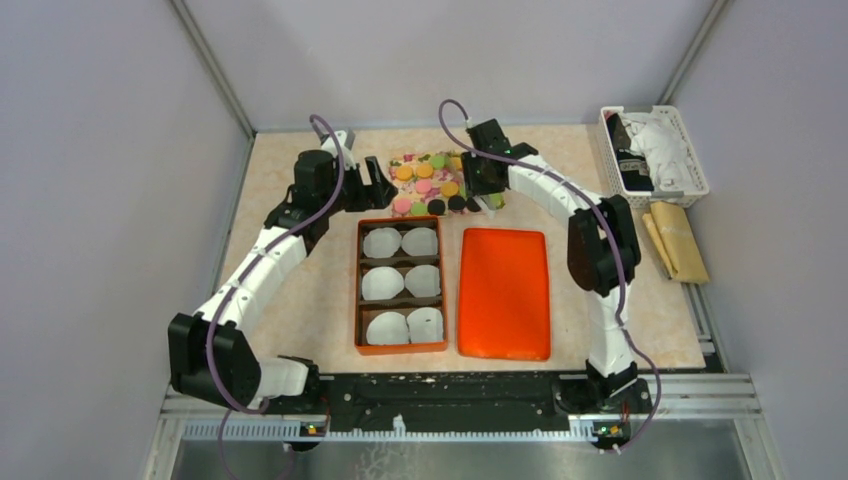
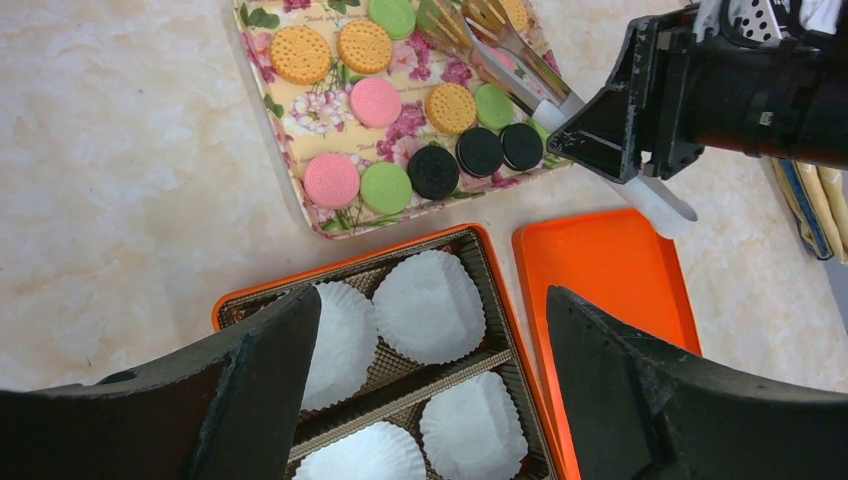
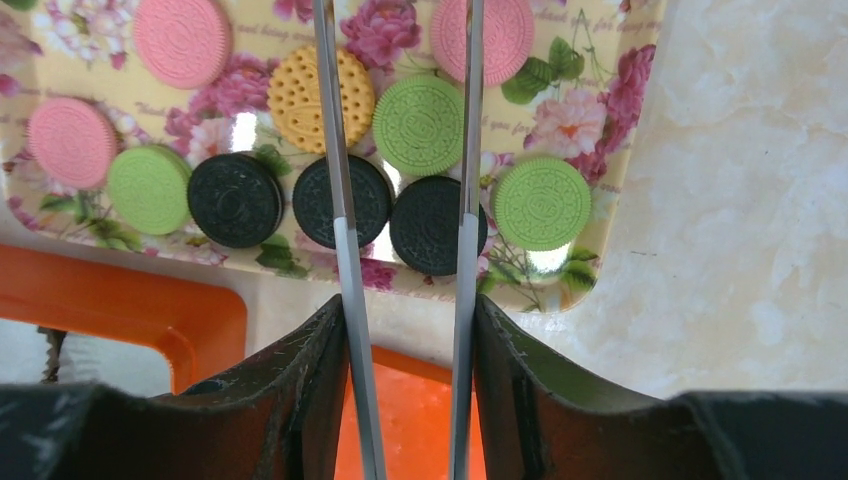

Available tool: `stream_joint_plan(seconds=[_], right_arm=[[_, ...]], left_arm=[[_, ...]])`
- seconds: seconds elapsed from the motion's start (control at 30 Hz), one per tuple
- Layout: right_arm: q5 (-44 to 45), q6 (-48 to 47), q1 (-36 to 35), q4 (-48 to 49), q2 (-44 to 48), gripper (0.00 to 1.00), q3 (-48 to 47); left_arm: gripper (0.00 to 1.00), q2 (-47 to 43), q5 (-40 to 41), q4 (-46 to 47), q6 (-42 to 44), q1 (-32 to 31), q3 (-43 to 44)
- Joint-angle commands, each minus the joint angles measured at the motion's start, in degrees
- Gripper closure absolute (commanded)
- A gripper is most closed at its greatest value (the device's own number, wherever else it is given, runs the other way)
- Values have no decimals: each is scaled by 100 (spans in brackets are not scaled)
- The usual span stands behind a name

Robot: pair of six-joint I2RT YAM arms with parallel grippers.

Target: Pack the cookies

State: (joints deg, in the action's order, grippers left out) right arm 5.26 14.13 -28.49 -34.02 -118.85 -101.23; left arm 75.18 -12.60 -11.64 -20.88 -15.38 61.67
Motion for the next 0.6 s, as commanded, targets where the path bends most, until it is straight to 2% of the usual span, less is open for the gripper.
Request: stream_joint_plan(seconds=[0.0,0.07,0.4,0.57], right_arm=[[184,56,-134,-212,-234,59,-520],[255,34,-139,-321,-292,61,-586],[703,-104,-332,-166,350,98,-346],[852,-210,-551,-24,923,100,-56]], left_arm=[[11,-7,-100,105,23,35,-20],[11,-19,-103,95,23,35,-23],[12,-115,-39,83,-80,61,-23],[17,-94,81,19,-140,85,-33]])
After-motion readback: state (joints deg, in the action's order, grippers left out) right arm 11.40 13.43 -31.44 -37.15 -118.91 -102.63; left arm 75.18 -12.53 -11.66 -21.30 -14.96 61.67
